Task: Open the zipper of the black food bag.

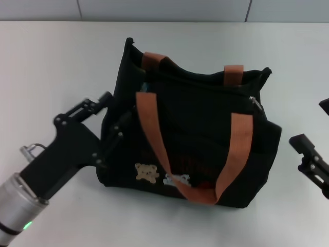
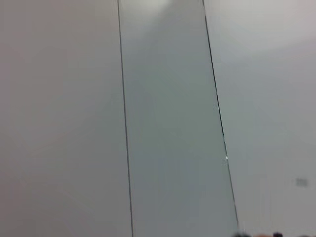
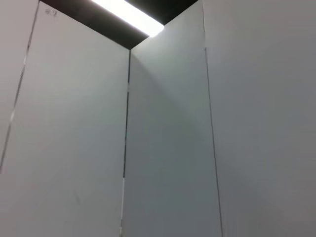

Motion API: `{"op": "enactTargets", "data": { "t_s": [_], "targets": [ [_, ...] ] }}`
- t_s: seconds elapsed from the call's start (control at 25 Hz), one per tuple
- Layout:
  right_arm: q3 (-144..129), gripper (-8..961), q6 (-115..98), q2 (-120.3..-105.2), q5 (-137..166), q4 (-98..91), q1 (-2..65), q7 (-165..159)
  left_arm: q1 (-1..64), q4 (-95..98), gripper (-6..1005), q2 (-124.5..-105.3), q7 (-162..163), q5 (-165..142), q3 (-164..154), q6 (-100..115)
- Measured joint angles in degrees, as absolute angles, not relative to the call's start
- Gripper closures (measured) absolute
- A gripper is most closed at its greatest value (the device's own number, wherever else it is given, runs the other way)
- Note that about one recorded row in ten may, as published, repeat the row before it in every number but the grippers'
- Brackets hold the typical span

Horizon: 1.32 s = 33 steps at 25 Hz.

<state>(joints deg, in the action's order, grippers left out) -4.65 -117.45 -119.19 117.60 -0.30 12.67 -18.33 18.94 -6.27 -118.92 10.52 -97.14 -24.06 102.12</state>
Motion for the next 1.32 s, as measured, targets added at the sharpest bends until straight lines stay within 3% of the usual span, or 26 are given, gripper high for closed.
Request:
{"op": "enactTargets", "data": {
  "t_s": [0.12,0.52,0.8,1.32],
  "targets": [
    [-5.5,174,-117.5,-119.18,117.6,-0.6,13.0,-18.6,18.1,-4.3,683,-118.86,10.6,-97.2,-24.1,105.4],
    [-15.3,173,-120.9,-119.18,117.7,-7.2,15.7,-25.3,15.2,9.9,248,-118.39,22.9,-99.8,-31.5,114.3],
    [-28.6,174,-119.0,-119.18,117.7,-14.4,19.8,-37.2,18.1,19.0,201,-118.42,34.8,-106.4,-46.5,113.4],
    [-30.5,174,-115.3,-119.25,117.8,-15.2,20.0,-39.2,18.9,19.2,201,-118.67,35.5,-106.5,-46.0,111.7]
  ]
}}
